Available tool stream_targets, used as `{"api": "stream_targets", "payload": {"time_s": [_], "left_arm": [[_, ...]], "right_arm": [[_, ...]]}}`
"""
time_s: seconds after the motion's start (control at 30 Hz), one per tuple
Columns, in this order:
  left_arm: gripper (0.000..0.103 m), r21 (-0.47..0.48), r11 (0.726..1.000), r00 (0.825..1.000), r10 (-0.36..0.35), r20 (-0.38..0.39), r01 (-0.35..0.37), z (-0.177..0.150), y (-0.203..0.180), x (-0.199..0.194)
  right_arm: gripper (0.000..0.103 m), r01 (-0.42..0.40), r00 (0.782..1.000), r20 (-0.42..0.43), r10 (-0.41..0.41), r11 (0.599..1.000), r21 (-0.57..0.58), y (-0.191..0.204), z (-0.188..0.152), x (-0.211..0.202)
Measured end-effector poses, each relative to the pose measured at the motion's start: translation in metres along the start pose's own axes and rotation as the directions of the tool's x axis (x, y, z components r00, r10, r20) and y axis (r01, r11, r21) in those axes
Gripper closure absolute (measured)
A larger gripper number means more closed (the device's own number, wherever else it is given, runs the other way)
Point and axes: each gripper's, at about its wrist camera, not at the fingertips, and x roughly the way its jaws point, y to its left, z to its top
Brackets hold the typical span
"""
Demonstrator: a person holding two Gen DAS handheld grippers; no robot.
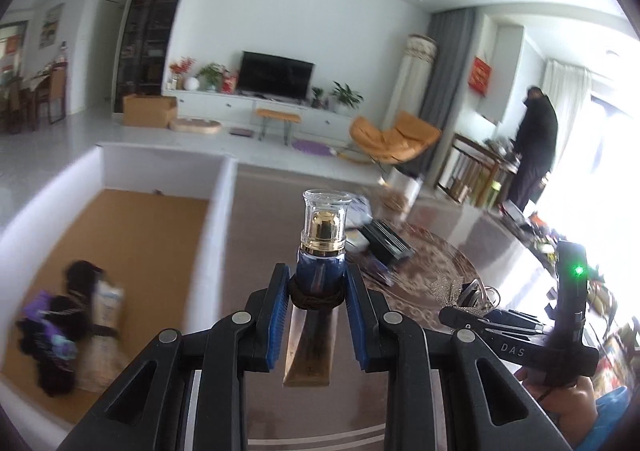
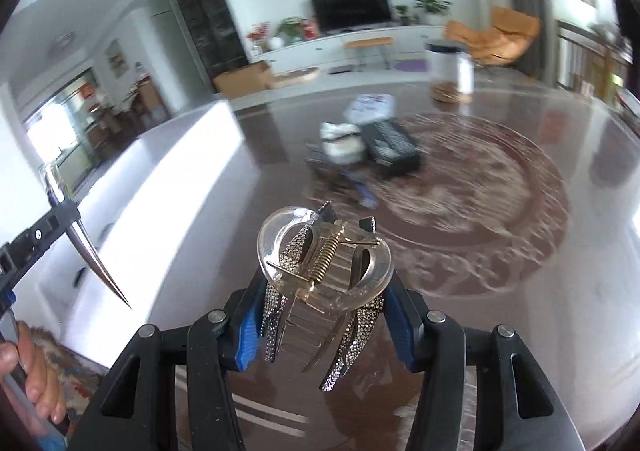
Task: Organize objects
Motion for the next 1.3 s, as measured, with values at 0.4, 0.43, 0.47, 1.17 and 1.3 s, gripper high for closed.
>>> {"api": "stream_targets", "payload": {"time_s": [0.4,0.43,0.47,1.17,1.3], "left_arm": [[0.075,-0.132,0.953,0.961,0.261,-0.095,-0.272,0.023,0.157,-0.044],[0.075,-0.127,0.951,0.956,0.266,-0.122,-0.281,0.022,0.166,-0.04],[0.074,-0.119,0.948,0.945,0.271,-0.184,-0.295,0.02,0.178,-0.03],[0.025,-0.095,0.95,0.944,0.278,-0.176,-0.297,0.02,0.122,0.006],[0.025,-0.004,0.996,0.985,0.093,-0.145,-0.094,0.026,0.044,0.02]], "right_arm": [[0.05,-0.396,0.918,-0.16,0.363,0.869,-0.298,0.223,0.047,0.039],[0.05,-0.406,0.913,-0.186,0.363,0.851,-0.332,0.241,0.046,0.049],[0.05,-0.418,0.907,-0.222,0.358,0.836,-0.357,0.258,0.044,0.06],[0.006,-0.01,1.0,0.017,0.014,0.97,-0.244,0.122,0.014,0.069],[0.006,0.186,0.98,-0.045,-0.194,0.972,-0.146,0.036,-0.011,0.082]]}}
